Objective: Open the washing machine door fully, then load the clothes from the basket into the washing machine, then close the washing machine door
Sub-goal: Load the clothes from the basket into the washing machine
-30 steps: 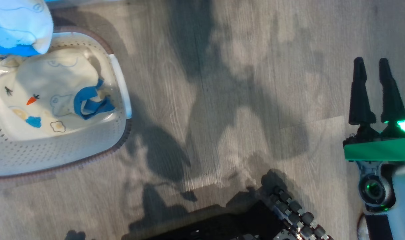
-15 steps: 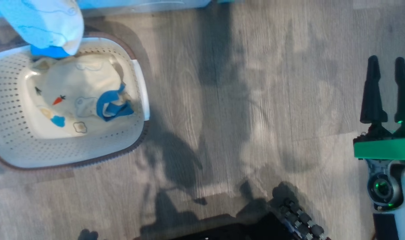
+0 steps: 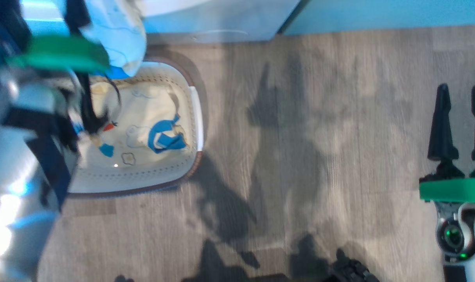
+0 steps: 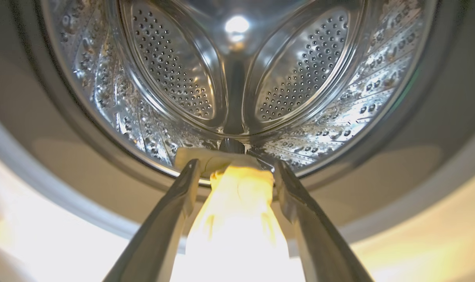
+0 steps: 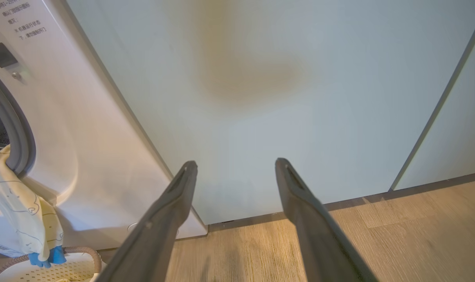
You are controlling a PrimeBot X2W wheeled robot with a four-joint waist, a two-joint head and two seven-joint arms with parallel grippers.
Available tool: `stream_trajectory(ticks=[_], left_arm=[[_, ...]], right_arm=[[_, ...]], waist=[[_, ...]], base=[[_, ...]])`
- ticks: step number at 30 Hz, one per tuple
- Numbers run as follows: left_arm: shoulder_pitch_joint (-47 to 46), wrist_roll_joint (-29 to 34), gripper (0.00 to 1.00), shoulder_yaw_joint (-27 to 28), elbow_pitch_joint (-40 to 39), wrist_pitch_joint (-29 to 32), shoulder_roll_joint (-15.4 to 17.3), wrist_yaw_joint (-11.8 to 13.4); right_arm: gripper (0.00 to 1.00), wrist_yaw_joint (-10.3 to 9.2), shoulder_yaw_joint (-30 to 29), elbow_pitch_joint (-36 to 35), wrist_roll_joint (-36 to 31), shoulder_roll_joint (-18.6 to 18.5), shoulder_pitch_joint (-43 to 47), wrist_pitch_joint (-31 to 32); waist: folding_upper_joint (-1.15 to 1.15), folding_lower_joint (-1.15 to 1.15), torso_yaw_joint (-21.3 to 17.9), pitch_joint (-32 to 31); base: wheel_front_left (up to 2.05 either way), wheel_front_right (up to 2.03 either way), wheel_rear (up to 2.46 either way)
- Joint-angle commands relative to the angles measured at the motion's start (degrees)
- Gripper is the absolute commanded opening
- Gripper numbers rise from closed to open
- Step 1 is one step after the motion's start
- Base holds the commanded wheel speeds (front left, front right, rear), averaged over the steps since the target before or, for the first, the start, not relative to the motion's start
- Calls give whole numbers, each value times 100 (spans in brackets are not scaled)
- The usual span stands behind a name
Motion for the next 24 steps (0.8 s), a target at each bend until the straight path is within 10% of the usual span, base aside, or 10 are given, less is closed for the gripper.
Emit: stream_trajectory(ticks=[1,24], left_arm=[[103,13,100,164,-255,-44,185,238],[2646,-60,100,-410,-726,-460,-543,684]], right_arm=[[100,-16,59,-162,-60,-66,199,-53],[100,-16,34,215,-860,-159,787,-53]], waist=[[0,1,147,-171],[0,1,783,-1719]], base=[[0,0,0],[0,0,0]])
